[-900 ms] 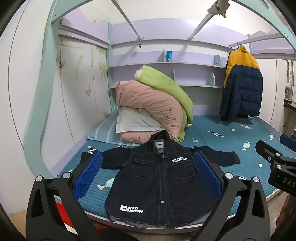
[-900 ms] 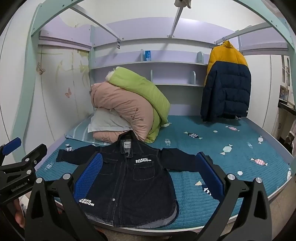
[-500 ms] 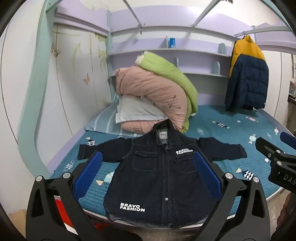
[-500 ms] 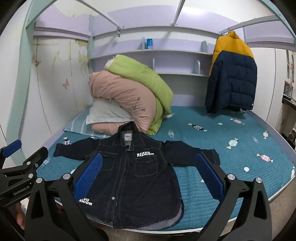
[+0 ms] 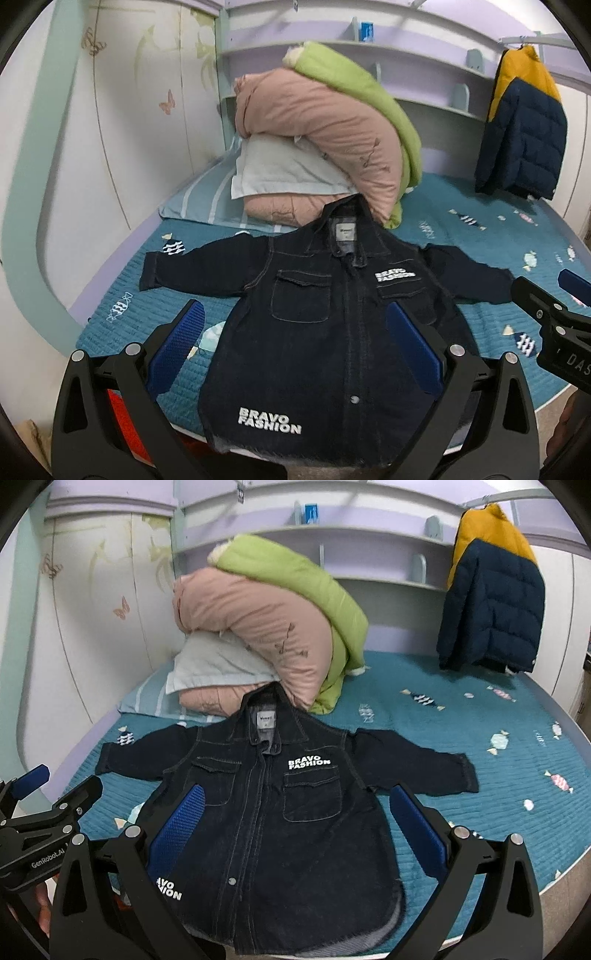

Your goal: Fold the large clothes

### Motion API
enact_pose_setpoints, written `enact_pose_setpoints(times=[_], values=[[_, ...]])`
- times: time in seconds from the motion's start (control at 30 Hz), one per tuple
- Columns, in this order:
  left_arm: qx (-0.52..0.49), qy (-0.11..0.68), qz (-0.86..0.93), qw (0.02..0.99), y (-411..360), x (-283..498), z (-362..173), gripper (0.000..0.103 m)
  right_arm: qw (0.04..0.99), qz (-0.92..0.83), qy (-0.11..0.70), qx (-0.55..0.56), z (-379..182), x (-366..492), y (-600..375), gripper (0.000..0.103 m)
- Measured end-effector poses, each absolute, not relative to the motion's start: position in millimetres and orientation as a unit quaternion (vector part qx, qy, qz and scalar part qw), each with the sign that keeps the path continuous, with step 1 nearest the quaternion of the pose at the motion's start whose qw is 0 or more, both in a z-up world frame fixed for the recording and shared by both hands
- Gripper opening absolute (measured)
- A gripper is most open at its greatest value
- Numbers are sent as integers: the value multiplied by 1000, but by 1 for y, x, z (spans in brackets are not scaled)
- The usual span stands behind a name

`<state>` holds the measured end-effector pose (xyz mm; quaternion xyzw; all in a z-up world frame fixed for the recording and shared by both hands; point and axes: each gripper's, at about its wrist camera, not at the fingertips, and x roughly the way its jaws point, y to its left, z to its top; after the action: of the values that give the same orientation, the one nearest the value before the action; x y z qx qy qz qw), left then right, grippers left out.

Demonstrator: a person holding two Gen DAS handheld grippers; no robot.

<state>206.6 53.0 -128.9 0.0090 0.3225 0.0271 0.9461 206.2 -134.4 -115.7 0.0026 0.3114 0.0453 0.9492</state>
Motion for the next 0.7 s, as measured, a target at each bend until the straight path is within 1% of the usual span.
enact_pose_setpoints(times=[0.17, 0.37, 0.5, 0.7], values=[[18, 350, 31, 936, 70, 249, -160, 98, 945, 57, 320, -23, -137, 251, -115, 97], [34, 380, 44, 923, 111, 304, -205, 98, 945, 79, 315, -42, -167, 310, -73, 97], [-6, 407, 47, 912, 163, 344, -234, 98, 941, 105, 316, -61, -195, 355, -37, 97], [-59, 424, 113, 897, 272, 397, -281, 98, 927, 151, 340, -55, -243, 406, 20, 97]])
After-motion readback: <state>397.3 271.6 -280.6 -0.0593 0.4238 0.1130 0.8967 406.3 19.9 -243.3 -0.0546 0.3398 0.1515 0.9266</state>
